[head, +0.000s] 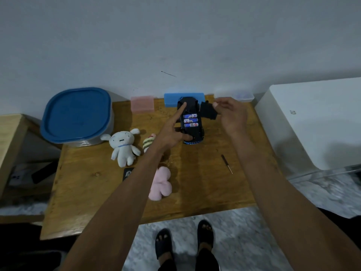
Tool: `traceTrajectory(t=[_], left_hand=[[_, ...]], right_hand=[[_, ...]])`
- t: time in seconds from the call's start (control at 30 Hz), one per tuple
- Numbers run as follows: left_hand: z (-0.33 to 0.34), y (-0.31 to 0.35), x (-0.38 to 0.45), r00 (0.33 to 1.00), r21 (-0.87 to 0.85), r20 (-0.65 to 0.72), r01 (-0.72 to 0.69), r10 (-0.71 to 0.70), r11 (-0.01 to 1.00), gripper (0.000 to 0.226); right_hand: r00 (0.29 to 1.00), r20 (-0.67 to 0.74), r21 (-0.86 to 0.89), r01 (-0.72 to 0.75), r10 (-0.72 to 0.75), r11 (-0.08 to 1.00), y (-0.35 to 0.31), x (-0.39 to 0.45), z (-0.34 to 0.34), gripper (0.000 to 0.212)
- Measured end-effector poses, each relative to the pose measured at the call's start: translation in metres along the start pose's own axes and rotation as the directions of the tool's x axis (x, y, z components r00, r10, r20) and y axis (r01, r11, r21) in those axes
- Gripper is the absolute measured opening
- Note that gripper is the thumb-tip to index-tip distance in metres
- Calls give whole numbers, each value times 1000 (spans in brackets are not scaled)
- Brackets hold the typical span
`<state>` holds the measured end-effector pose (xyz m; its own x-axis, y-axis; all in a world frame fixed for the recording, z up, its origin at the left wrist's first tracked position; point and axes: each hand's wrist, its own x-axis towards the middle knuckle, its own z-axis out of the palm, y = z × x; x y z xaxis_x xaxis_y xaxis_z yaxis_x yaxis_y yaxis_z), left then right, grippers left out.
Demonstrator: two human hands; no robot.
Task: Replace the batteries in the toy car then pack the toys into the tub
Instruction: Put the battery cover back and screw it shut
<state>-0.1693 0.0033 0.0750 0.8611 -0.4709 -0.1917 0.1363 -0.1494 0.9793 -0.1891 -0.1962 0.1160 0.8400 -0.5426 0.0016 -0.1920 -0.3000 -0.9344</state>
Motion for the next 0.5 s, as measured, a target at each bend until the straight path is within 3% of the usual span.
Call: traceTrajectory(t=[0.2,0.5], left_hand=[[-10,2,-1,1000,-14,10,7,-7,1000,112],[-20,-4,-1,1000,40,10,21,-21,999,110]], right_hand=[[970,240,-31,38,-29,999,0,2,27,11],[947,321,-18,36,-28,999,5,-2,44,12]])
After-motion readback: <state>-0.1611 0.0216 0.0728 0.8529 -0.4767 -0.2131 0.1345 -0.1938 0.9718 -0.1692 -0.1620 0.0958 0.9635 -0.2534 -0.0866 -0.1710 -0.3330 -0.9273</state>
